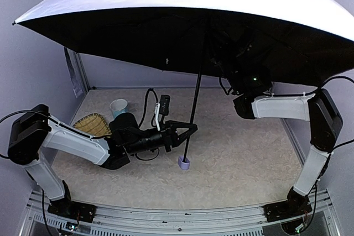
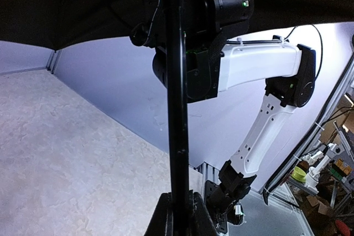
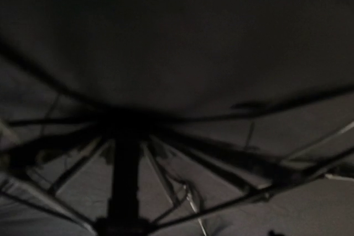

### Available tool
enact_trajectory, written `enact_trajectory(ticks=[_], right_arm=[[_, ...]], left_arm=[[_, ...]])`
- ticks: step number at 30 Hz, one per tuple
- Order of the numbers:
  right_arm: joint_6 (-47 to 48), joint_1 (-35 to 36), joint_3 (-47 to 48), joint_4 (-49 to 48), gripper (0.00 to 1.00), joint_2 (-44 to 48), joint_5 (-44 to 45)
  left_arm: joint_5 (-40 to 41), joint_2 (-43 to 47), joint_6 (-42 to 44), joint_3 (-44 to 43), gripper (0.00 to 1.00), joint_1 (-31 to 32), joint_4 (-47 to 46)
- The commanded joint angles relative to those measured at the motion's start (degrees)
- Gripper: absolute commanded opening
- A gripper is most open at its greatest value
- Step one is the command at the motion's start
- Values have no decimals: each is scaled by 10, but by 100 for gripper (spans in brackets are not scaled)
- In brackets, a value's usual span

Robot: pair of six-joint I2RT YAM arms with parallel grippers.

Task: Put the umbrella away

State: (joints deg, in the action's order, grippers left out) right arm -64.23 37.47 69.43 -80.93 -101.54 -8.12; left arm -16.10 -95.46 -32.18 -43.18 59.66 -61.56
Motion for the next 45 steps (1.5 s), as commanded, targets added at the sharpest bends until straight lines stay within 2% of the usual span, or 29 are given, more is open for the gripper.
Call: enact_trajectory(ticks=[1, 4, 14, 16, 21, 25, 29, 30, 35, 39, 42, 44, 45], right_arm=[[-1, -2, 14, -12, 68, -8, 20], [5, -2, 18, -13, 66, -7, 10], [15, 6, 33, 17, 69, -5, -41], [15, 8, 33, 22, 67, -7, -41], [10, 7, 22, 11, 51, -7, -33], [11, 7, 14, 6, 34, -3, -27], [24, 7, 1, 4, 3, 8, -19], [30, 7, -2, 10, 0, 12, -16], [59, 2, -23, 36, 0, 34, -6], [117, 2, -48, 102, 37, 68, -7], [192, 4, -61, 219, 52, 107, 12], [249, 10, -64, 302, 56, 135, 42], [278, 16, -66, 340, 62, 146, 76]], left_arm=[[-16, -3, 18, -7, 0, 5, -98], [-13, -7, 21, -18, 0, 5, -69], [-6, -7, 24, -33, 0, 5, -37], [-3, -7, 27, -32, 0, 5, -35], [0, -3, 29, -29, 0, 5, -34], [2, -3, 33, -29, 0, 5, -34], [3, -3, 33, -30, 0, 5, -32], [5, -2, 33, -29, 0, 5, -32], [8, 10, 40, -33, 0, 2, -18], [38, 27, 58, -40, 0, 1, 22], [65, 34, 74, -59, 0, 1, 61], [92, 35, 87, -74, 0, 3, 91], [111, 34, 92, -82, 0, 4, 106]])
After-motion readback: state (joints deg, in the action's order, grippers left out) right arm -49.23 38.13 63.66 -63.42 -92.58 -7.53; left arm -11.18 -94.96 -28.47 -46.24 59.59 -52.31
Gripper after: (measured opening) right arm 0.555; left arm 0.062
